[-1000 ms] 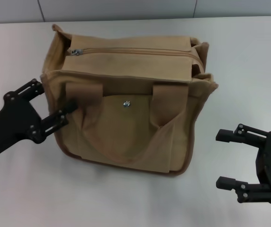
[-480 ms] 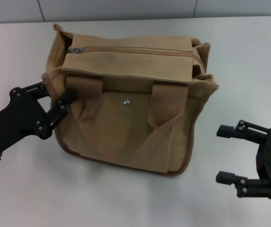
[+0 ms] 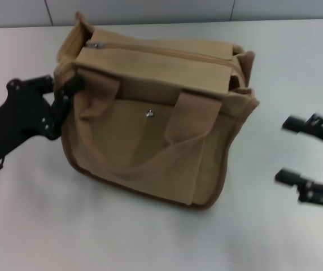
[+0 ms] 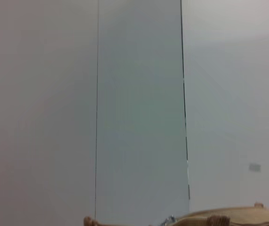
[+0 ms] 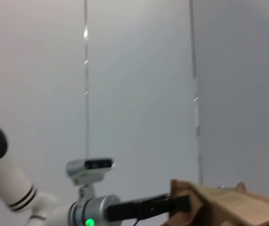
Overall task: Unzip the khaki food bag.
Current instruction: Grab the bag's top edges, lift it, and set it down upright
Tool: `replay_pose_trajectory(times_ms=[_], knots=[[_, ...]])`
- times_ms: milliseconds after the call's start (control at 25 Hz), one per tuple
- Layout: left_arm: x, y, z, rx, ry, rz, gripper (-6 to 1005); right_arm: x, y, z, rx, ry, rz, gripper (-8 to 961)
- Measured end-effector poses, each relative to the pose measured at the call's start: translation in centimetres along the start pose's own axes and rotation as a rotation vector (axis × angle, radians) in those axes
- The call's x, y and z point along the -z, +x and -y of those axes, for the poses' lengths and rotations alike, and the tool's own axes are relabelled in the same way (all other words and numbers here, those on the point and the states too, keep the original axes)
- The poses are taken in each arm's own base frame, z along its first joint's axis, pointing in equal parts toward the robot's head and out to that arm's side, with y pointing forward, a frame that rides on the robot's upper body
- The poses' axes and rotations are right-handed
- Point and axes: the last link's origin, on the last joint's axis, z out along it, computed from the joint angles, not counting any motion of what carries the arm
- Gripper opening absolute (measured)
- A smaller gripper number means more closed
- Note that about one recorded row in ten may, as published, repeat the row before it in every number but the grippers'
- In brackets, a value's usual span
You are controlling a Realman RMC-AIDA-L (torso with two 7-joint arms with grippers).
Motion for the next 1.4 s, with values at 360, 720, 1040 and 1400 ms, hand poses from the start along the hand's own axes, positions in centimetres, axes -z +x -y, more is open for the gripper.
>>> replay_pose_trajectory(times_ms=[360, 720, 1040, 1400], knots=[[-2.6, 2.0, 1.4, -0.098, -0.052, -0.056, 45, 2.1, -1.6, 0.7, 0.077, 0.224, 0.164, 838], [-4.9, 5.9, 2.3, -0.226, -0.167, -0.177, 43, 2.8, -2.5, 2.7, 0.145, 0.544, 0.451, 838], [-6.7, 6.5, 1.6, -0.247, -0.268, -0.184, 45, -2.5, -3.4, 7.1, 0.105, 0.459, 0.435, 839], [-7.6, 5.9, 0.7, -0.243, -0.32, -0.162, 48, -10.5, -3.9, 9.6, 0.023, 0.217, 0.286, 839]])
